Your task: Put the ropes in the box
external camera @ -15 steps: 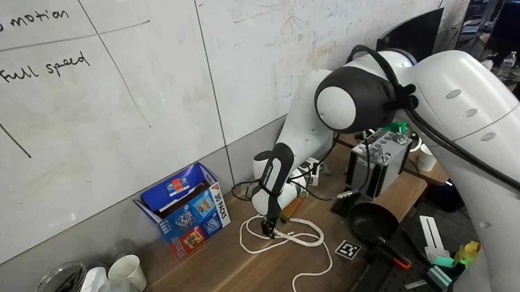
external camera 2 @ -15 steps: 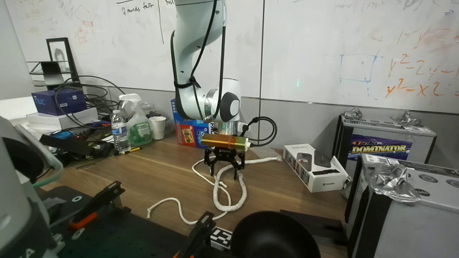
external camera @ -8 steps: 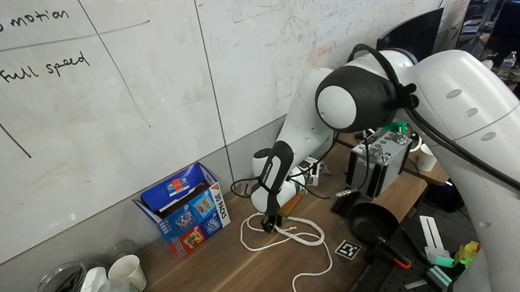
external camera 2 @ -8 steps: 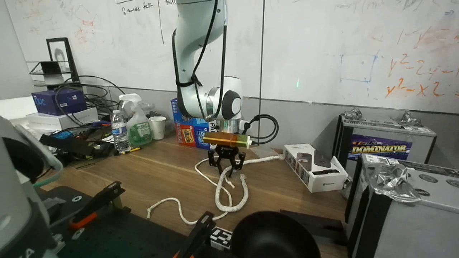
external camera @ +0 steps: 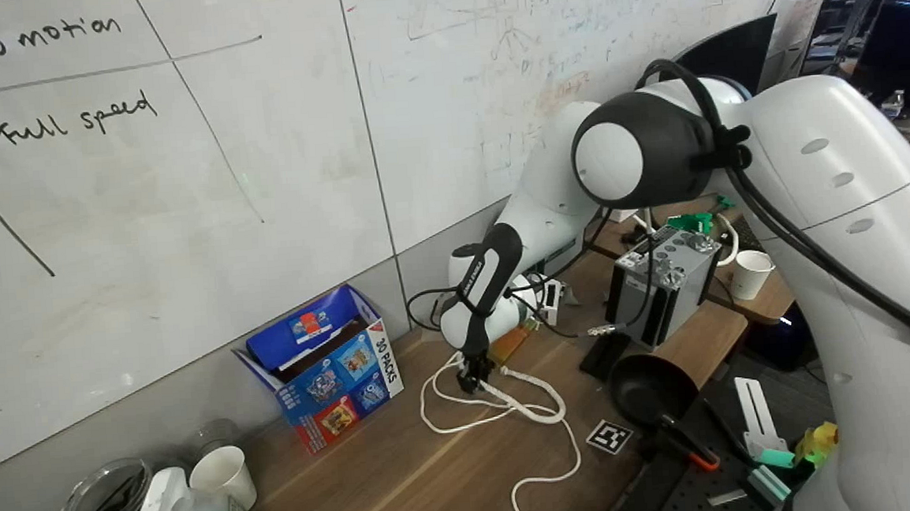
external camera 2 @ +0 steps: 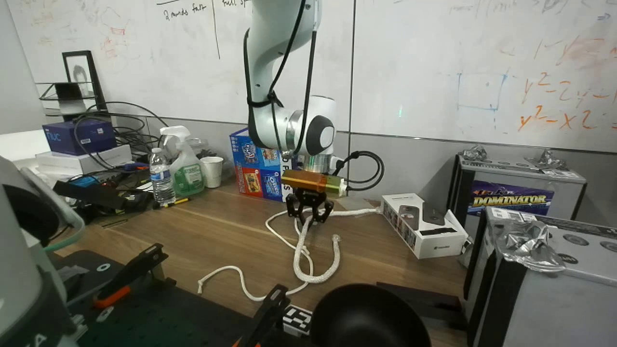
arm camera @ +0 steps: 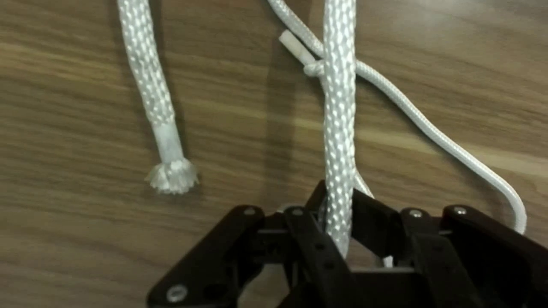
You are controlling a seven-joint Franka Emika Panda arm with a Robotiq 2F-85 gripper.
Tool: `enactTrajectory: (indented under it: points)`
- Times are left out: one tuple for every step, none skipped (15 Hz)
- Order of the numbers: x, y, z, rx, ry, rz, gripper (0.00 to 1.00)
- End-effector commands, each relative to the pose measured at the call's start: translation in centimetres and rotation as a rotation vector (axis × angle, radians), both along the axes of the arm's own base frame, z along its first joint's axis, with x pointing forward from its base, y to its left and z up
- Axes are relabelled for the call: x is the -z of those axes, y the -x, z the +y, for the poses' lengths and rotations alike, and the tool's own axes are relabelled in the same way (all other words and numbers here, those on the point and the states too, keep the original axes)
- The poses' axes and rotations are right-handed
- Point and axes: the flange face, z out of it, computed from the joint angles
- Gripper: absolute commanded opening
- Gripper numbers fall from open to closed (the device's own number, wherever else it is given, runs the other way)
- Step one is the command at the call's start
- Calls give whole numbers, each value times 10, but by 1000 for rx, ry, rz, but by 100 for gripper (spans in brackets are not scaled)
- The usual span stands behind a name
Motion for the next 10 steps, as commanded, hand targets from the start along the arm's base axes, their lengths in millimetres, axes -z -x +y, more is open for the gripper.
enactTrajectory:
  points:
    - [-80,-15,-12,-35,-61,-29,6]
    - [-99,-20,-12,-45,-79,-33,5]
    - [-121,-26,-10,-55,-97,-34,5]
    - [-145,-31,-10,-64,-121,-37,5]
    - [-169,-35,-6,-67,-136,-38,5]
    - [-195,-40,-3,-66,-147,-42,5]
    - [-220,-45,2,-57,-163,-58,5]
    - [-247,-50,7,-54,-173,-67,5]
    - [-273,-55,13,-43,-186,-86,5]
    - [-300,-58,19,-36,-196,-101,5]
